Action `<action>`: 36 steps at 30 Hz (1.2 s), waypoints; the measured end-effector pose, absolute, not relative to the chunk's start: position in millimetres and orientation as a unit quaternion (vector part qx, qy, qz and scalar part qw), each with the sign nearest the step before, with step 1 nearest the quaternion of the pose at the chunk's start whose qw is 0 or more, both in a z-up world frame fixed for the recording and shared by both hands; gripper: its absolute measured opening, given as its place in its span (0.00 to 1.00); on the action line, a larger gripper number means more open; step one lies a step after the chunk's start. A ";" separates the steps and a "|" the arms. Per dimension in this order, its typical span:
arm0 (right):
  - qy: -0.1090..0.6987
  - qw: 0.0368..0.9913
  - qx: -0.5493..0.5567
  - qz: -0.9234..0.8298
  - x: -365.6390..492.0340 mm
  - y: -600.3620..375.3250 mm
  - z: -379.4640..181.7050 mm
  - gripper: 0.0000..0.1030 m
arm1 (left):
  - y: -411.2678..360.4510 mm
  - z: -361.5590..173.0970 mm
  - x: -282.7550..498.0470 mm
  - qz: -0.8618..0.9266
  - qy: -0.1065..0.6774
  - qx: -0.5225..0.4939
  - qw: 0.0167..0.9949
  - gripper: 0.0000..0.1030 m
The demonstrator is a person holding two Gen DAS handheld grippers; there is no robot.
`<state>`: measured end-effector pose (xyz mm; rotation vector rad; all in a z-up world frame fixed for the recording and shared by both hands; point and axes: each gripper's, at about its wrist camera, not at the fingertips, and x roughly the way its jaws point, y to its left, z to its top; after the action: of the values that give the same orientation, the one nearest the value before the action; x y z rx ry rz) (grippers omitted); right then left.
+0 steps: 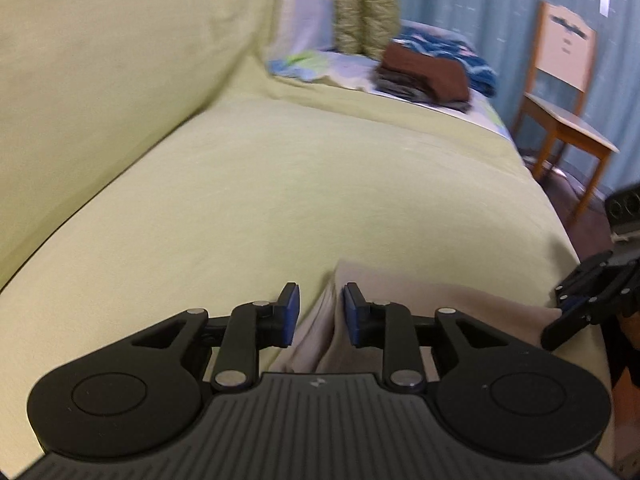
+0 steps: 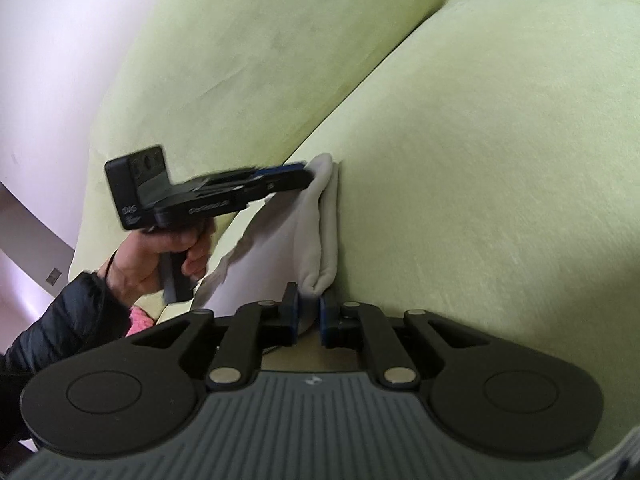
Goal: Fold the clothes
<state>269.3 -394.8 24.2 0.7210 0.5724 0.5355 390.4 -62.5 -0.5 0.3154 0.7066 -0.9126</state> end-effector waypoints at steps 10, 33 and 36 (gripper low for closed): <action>0.205 0.928 0.246 0.189 226.0 -406.9 67.3 0.25 | 36.8 33.7 280.8 -0.245 0.358 0.055 0.899 0.33; 0.223 0.920 -0.019 0.321 349.9 -255.9 139.7 0.36 | 79.9 -24.0 274.4 -0.156 0.347 -0.028 0.924 0.37; 0.230 0.917 -0.017 0.325 375.7 -243.6 131.5 0.36 | 86.5 -21.2 273.3 -0.155 0.338 -0.026 0.928 0.37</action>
<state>375.7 -243.6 131.5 -0.0346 0.4741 0.6677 273.3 86.5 -21.2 -0.0533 0.6926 -0.3183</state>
